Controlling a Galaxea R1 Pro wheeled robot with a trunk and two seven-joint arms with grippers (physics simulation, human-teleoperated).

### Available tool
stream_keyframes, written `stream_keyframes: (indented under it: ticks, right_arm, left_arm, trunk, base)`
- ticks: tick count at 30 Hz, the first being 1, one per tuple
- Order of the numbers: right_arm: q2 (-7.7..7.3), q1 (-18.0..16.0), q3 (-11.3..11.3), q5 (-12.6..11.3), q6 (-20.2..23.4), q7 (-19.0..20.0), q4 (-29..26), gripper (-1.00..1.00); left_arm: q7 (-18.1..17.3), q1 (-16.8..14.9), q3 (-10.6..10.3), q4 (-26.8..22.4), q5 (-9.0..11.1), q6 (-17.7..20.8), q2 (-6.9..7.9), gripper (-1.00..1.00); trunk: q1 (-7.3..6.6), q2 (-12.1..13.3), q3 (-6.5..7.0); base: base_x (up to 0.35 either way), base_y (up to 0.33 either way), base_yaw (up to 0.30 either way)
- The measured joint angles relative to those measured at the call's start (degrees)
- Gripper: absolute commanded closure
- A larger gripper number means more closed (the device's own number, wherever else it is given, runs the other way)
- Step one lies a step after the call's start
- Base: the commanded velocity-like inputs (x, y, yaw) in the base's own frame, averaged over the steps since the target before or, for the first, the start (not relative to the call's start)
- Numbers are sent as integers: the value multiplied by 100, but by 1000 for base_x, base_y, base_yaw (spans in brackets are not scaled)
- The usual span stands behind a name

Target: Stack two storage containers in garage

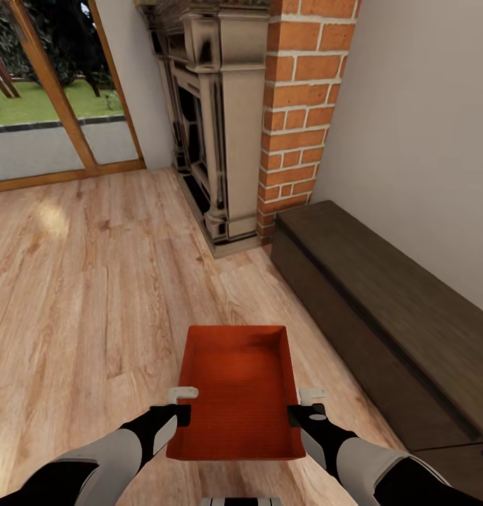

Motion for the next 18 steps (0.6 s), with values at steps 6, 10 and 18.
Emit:
stream_keyframes:
  ticks: [6,10,18]
  right_arm:
    - [0,2,0,-1,-3,0,-1,100]
    - [0,0,-1,-2,-4,-1,-1,100]
    - [0,2,7,0,2,-6,-1,100]
  left_arm:
    - [0,2,3,0,1,0,0,100]
    - [0,2,10,0,0,7,0,100]
    - [0,2,5,0,2,9,0,100]
  trunk:
    - [-132,241,108]
    - [-220,401,179]
    - [-395,722,323]
  base:
    - [0,0,0]
    - [0,0,0]
    - [0,0,0]
